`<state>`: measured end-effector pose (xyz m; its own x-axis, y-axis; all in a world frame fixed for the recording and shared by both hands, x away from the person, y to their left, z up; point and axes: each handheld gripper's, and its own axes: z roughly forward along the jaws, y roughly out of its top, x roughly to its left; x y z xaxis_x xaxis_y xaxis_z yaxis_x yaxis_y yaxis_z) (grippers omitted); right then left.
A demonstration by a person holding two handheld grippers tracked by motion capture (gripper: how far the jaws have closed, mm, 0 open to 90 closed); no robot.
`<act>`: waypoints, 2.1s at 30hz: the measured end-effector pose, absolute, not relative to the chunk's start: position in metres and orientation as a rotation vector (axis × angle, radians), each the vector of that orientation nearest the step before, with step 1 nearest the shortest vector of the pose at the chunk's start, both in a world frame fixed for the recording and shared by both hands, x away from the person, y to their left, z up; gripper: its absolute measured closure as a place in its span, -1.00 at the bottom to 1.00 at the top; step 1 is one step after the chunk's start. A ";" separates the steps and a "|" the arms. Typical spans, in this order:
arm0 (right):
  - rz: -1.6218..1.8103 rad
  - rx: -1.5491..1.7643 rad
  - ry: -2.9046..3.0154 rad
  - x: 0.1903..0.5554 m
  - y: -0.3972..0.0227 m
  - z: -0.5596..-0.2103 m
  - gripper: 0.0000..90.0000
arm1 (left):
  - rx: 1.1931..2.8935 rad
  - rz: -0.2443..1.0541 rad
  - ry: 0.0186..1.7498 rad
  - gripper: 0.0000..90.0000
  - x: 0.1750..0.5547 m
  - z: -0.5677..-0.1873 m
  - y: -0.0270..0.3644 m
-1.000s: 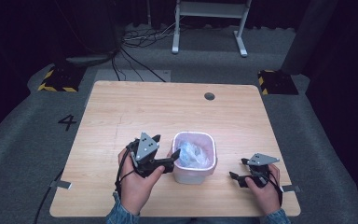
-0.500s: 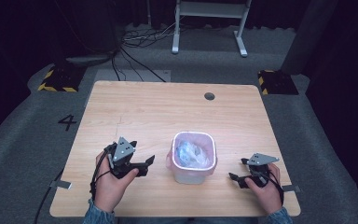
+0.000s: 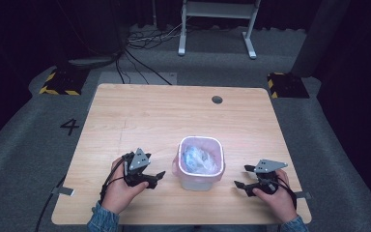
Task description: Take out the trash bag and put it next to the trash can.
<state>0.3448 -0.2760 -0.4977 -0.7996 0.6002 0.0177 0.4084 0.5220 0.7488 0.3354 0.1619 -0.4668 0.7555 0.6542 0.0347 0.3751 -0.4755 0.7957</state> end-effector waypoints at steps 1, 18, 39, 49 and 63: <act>1.154 0.840 2.525 0.344 -0.273 -0.497 -0.52 | 2.125 0.414 0.763 -0.62 0.336 -0.469 0.160; 1.365 0.674 2.637 0.337 -0.224 -0.479 -0.52 | 2.076 0.320 0.605 -0.37 0.334 -0.470 0.128; 1.462 0.507 2.548 0.319 -0.230 -0.450 0.81 | 2.018 0.224 0.563 0.95 0.316 -0.449 0.121; 1.443 0.482 2.498 0.303 -0.238 -0.427 0.65 | 2.002 0.264 0.500 0.97 0.303 -0.425 0.123; 1.467 0.439 2.433 0.291 -0.242 -0.406 0.71 | 1.947 0.306 0.455 0.92 0.289 -0.394 0.131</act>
